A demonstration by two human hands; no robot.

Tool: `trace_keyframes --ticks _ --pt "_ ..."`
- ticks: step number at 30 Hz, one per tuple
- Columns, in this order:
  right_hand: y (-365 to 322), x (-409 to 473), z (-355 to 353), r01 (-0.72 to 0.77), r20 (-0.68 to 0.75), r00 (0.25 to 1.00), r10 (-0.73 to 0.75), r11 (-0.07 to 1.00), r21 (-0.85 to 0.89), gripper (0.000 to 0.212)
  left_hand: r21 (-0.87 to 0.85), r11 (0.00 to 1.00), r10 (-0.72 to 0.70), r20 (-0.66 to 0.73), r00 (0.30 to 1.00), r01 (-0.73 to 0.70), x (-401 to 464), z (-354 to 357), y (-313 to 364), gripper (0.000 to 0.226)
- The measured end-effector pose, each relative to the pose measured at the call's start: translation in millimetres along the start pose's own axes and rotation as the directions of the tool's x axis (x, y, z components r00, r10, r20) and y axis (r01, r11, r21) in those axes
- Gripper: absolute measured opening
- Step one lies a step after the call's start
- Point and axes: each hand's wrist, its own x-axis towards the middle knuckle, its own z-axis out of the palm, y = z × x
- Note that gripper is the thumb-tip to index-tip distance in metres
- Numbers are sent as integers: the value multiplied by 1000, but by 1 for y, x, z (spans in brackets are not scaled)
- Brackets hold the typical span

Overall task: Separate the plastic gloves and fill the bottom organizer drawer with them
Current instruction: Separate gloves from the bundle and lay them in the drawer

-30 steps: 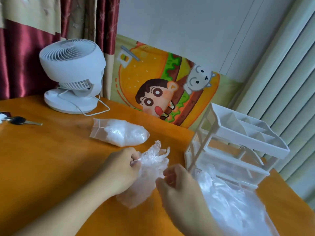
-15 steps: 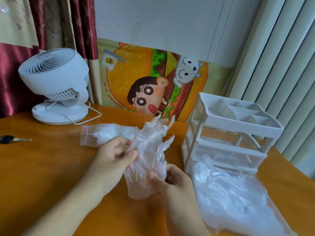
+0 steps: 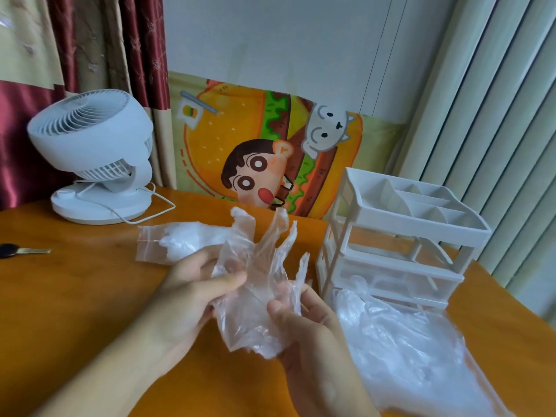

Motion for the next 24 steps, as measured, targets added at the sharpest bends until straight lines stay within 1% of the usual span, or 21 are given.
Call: trace_keyframes --ticks 2,3,4,5,7,8,9,11,12,14,15,16,17,18,19,20,21,22,24 --pt "-1 0 1 17 -26 1000 -17 1000 17 39 46 999 3 27 1000 -4 -2 3 -1 23" --pt "-1 0 0 39 -59 998 -37 999 32 36 53 999 6 13 1000 -7 -2 2 -1 24" --pt "-2 1 0 60 -95 994 -55 997 50 31 37 999 5 -8 1000 -5 -1 1 0 28" --pt "-3 1 -1 81 -119 990 -73 994 67 27 0 1000 3 -35 999 -3 -1 -1 2 36" --pt "-5 1 -2 95 -145 986 -81 991 92 28 -61 998 -4 -63 998 1 1 -6 4 56" --pt "-5 1 -2 92 -145 986 -78 991 100 28 -82 997 -8 -64 998 3 2 -7 4 60" --pt "-4 1 -2 87 -145 987 -71 991 103 27 -119 993 -9 -65 998 1 2 -6 5 63" --pt "-4 2 -1 71 -148 987 -55 991 109 27 -236 972 -14 -95 995 -9 3 -6 6 60" --pt "-5 2 -1 71 -155 987 -52 990 119 29 -305 952 -12 -107 994 -21 4 -6 8 59" --pt "-8 1 0 84 -157 986 -61 985 147 26 -432 902 -21 -117 993 -32 4 -9 13 61" --pt "-9 1 -1 92 -152 986 -67 982 165 24 -450 893 -47 -115 992 -10 5 -10 14 60" --pt "-11 0 0 98 -147 987 -72 979 180 26 -428 903 -89 -86 992 44 5 -9 14 63" --pt "-11 0 -1 106 -152 985 -79 978 182 29 -371 919 -149 -15 989 133 4 -8 14 67" --pt "-10 1 -1 111 -154 984 -85 980 167 31 -284 927 -226 102 969 246 2 -5 14 72" --pt "-10 1 0 111 -159 983 -89 985 133 32 -185 922 -297 224 928 340 -2 -1 14 71" --pt "-9 1 1 108 -166 982 -93 990 87 30 -99 918 -337 313 888 383 -6 3 14 67" --pt "-8 1 1 116 -178 978 -106 992 45 24 -23 925 -349 337 874 378 -9 6 14 61" --pt "-8 1 2 128 -202 972 -123 992 13 18 44 940 -336 300 893 339 -10 7 13 53" --pt "-8 1 -1 180 -257 950 -180 983 -24 14 195 958 -239 132 962 212 -10 7 10 35"
